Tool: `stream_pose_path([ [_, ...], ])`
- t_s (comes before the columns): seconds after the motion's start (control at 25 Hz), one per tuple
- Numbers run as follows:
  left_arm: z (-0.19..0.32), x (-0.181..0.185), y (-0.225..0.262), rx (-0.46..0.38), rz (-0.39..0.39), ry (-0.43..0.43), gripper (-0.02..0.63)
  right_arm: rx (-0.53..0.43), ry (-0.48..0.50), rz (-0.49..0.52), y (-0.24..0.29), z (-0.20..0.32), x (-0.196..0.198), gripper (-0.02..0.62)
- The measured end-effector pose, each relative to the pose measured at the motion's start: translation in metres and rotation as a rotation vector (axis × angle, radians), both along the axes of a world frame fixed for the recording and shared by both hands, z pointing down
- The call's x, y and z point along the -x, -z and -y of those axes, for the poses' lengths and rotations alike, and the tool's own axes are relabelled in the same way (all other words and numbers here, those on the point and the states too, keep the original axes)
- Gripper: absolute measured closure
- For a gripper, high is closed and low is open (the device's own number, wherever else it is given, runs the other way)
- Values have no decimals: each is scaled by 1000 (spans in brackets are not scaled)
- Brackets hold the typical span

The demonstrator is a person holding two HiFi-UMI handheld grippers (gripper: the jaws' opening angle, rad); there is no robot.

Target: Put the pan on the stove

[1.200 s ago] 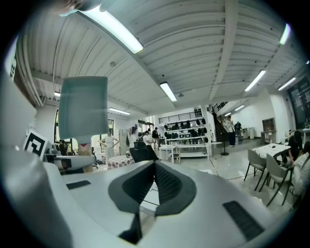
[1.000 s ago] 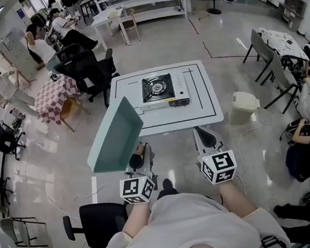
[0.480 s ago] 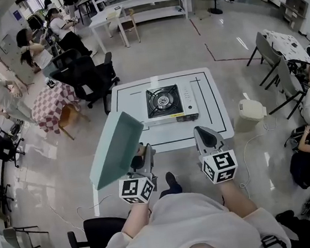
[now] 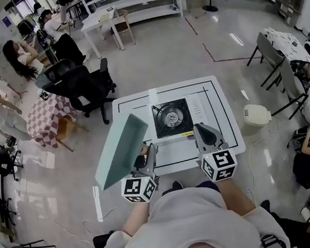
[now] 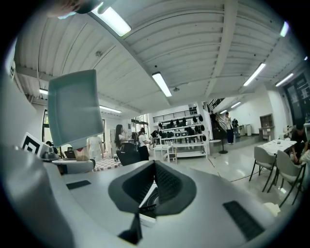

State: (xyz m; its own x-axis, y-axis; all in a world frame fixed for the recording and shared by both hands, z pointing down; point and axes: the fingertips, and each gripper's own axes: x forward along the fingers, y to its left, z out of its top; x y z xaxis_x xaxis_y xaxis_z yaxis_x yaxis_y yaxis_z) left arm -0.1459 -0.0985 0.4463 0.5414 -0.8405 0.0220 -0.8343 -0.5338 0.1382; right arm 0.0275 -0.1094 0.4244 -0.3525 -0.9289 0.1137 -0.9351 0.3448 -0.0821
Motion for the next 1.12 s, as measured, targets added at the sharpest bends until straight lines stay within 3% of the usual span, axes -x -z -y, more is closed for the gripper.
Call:
stream_pose_path([
  [0.36, 47, -14, -10, 44, -4, -22, 499, 30, -7, -14, -2, 39, -16, 588],
  [1.12, 81, -68, -62, 219, -28, -119, 499, 63, 15, -21, -9, 73, -55, 588],
])
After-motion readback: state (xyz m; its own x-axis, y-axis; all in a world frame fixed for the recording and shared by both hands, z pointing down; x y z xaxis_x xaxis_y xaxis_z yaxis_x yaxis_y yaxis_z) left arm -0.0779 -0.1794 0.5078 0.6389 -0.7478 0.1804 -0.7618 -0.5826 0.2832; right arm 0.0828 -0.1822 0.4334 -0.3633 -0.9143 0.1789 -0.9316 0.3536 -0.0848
